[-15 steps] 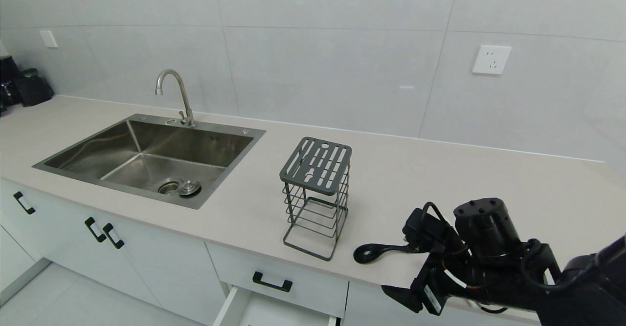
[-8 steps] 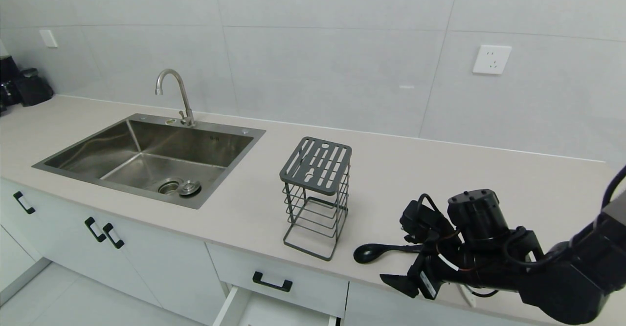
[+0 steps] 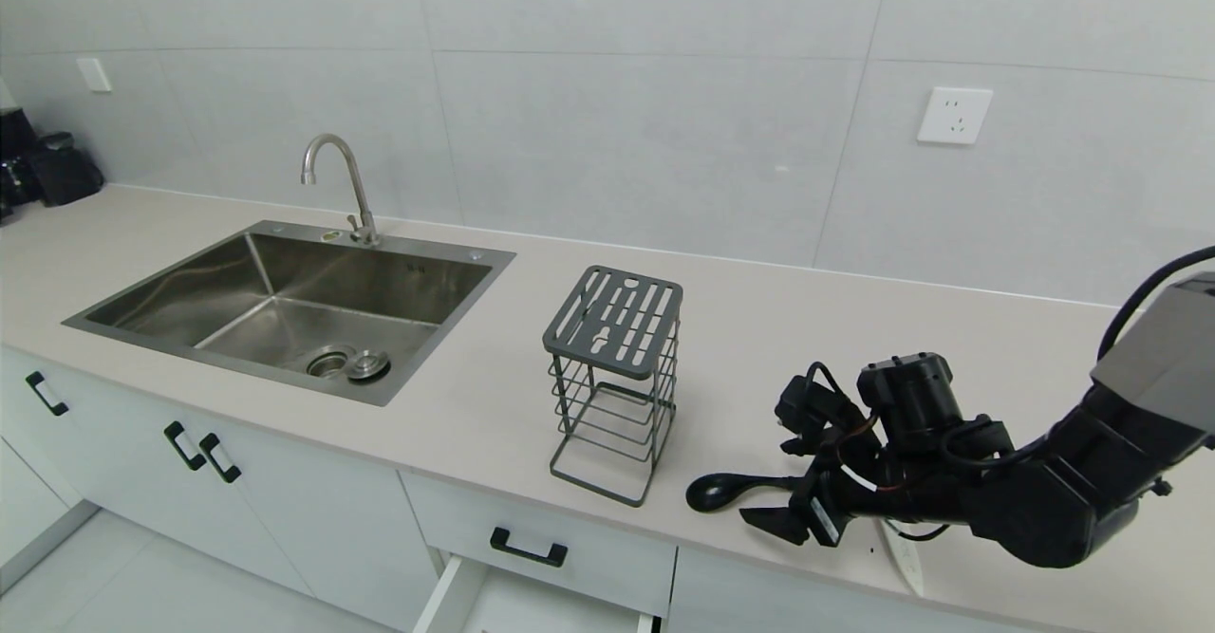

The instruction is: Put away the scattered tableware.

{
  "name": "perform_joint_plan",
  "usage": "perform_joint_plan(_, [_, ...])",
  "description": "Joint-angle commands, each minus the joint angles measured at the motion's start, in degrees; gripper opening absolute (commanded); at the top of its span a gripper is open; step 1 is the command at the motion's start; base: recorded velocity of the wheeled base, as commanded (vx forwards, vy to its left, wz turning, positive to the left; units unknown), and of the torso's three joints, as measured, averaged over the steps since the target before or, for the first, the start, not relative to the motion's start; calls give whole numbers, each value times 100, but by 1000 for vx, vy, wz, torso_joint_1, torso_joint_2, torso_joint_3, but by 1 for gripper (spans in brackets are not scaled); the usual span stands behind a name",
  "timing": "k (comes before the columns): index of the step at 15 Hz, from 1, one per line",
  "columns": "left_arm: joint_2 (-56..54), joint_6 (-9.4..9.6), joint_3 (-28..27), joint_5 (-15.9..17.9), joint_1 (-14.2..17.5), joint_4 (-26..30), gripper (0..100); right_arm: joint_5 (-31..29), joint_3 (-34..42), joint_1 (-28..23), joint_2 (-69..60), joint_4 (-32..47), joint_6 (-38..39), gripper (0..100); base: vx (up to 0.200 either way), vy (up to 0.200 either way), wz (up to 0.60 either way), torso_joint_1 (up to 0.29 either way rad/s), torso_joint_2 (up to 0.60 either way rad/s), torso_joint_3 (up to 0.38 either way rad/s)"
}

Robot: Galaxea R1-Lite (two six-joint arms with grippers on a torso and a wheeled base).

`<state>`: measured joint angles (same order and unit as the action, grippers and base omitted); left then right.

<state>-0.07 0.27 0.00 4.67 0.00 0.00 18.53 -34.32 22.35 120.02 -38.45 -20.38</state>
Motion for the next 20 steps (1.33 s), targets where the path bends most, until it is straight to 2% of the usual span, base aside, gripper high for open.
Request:
perform_joint_plan(1, [7, 0, 0, -1, 0, 0, 100, 28, 4, -64, 127, -5, -1, 100, 0, 0, 0, 0, 0, 0])
perform_joint_plan(18, [7, 0, 0, -1, 0, 0, 100, 98, -383, -125, 804, -31, -80, 100, 0, 0, 0, 0, 0, 0])
perform_joint_plan(19, [7, 0, 0, -1, 0, 0, 100, 98, -383, -125, 830, -31, -141, 0, 0, 0, 0, 0, 0, 0])
perform_joint_plan(20, [7, 0, 0, -1, 0, 0, 100, 89, -392, -125, 839, -31, -141, 0, 0, 0, 0, 0, 0, 0])
